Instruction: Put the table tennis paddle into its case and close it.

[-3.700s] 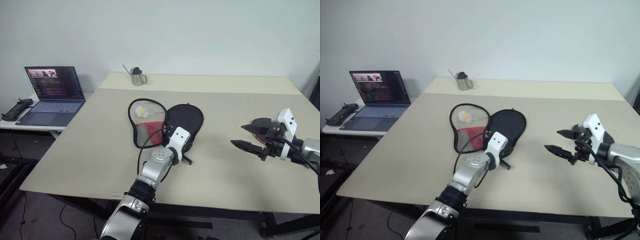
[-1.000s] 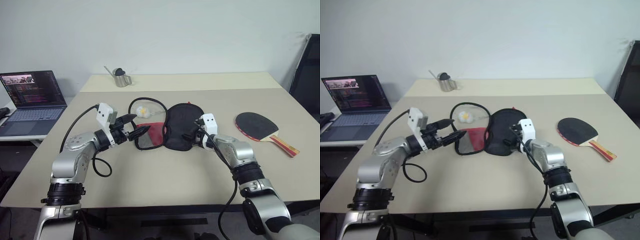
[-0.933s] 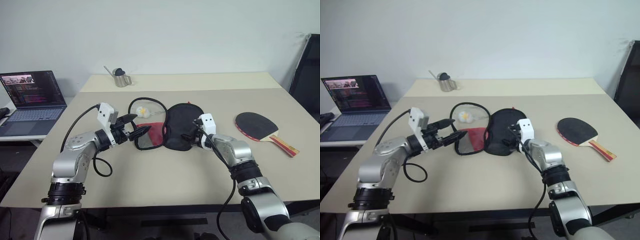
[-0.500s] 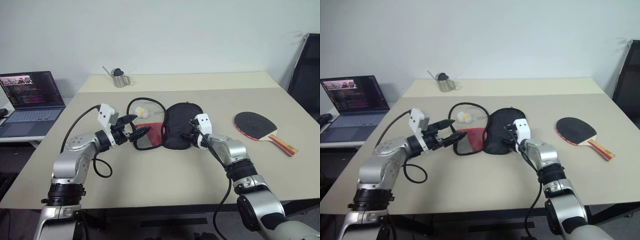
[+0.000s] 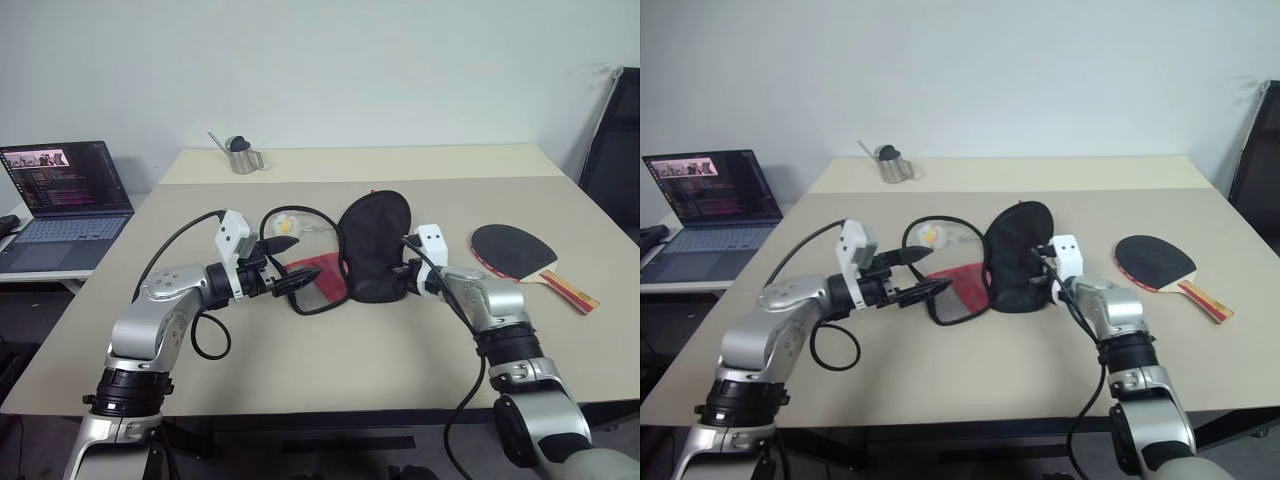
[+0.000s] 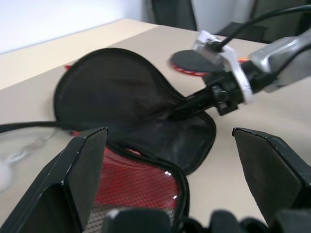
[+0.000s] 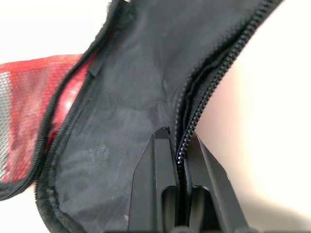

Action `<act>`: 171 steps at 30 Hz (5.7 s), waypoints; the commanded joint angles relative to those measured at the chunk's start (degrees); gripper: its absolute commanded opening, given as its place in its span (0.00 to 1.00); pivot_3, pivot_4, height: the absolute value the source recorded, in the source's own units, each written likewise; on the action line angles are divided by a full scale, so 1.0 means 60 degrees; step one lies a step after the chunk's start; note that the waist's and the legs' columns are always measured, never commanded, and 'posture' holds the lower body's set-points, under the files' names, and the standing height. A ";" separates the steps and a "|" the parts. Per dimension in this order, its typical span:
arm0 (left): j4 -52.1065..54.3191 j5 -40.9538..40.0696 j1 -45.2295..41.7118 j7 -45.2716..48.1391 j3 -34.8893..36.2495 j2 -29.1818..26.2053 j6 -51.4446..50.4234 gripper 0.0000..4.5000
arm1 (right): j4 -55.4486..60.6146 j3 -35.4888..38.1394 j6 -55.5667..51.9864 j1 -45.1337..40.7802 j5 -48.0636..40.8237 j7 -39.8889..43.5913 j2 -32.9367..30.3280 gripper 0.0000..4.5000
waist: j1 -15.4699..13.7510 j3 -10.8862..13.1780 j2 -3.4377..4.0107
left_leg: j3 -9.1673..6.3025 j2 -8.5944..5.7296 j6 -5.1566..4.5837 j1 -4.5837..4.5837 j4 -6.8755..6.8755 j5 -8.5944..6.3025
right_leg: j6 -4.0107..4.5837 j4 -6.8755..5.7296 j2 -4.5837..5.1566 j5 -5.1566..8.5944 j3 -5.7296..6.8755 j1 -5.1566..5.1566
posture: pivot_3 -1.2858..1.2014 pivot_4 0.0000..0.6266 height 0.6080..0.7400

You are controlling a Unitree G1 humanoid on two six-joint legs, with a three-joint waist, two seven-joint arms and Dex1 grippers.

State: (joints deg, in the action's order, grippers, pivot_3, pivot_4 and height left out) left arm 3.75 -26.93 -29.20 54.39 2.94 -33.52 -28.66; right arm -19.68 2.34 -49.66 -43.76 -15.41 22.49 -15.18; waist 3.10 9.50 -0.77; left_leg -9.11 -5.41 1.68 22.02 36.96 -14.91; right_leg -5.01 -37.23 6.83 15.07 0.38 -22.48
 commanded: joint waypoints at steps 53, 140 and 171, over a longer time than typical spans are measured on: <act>0.0447 0.0224 -0.1080 -0.0173 -0.1831 0.1756 0.0126 1.00 | 0.0345 0.1652 0.3233 0.2175 0.0184 0.2738 -0.5473 0.99 | -0.0237 0.0003 -0.0005 | 0.0041 0.0002 -0.0007 -0.0002 0.0001 -0.0003 | -0.0004 0.0028 0.0002 0.0002 0.0010 0.0032 | 0.52 0.24 1.00; -0.0190 0.0917 -0.0557 -0.0026 -0.1498 0.1130 0.0819 1.00 | -0.0276 0.2322 0.1311 0.0845 0.0340 0.0049 -0.3653 0.25 | -0.0165 0.0003 -0.0025 | 0.0239 0.0036 -0.0092 -0.0058 0.0002 0.0018 | -0.0055 0.0025 -0.0043 -0.0121 -0.0228 -0.0015 | 0.52 0.24 1.00; 0.0459 0.0873 -0.0049 -0.0475 -0.1357 0.0911 0.0699 1.00 | 0.4776 0.1381 -0.2244 0.0802 -0.0175 -0.3828 0.1837 0.25 | -0.0183 -0.0002 -0.0013 | 0.0237 0.0017 -0.0058 0.0128 0.0009 0.0036 | -0.0050 -0.0001 -0.0029 -0.0124 -0.0235 -0.0222 | 0.52 0.24 1.00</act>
State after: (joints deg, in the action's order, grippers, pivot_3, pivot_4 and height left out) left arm 4.13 -21.27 -29.35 51.82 -6.29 -27.83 -24.67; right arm 8.12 11.12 -66.54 -37.66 -16.93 -0.06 -4.32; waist 2.01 9.49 -0.84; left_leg -7.69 -5.31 1.33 22.79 37.00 -14.70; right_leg -5.31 -37.23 6.65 14.32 -1.03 -23.81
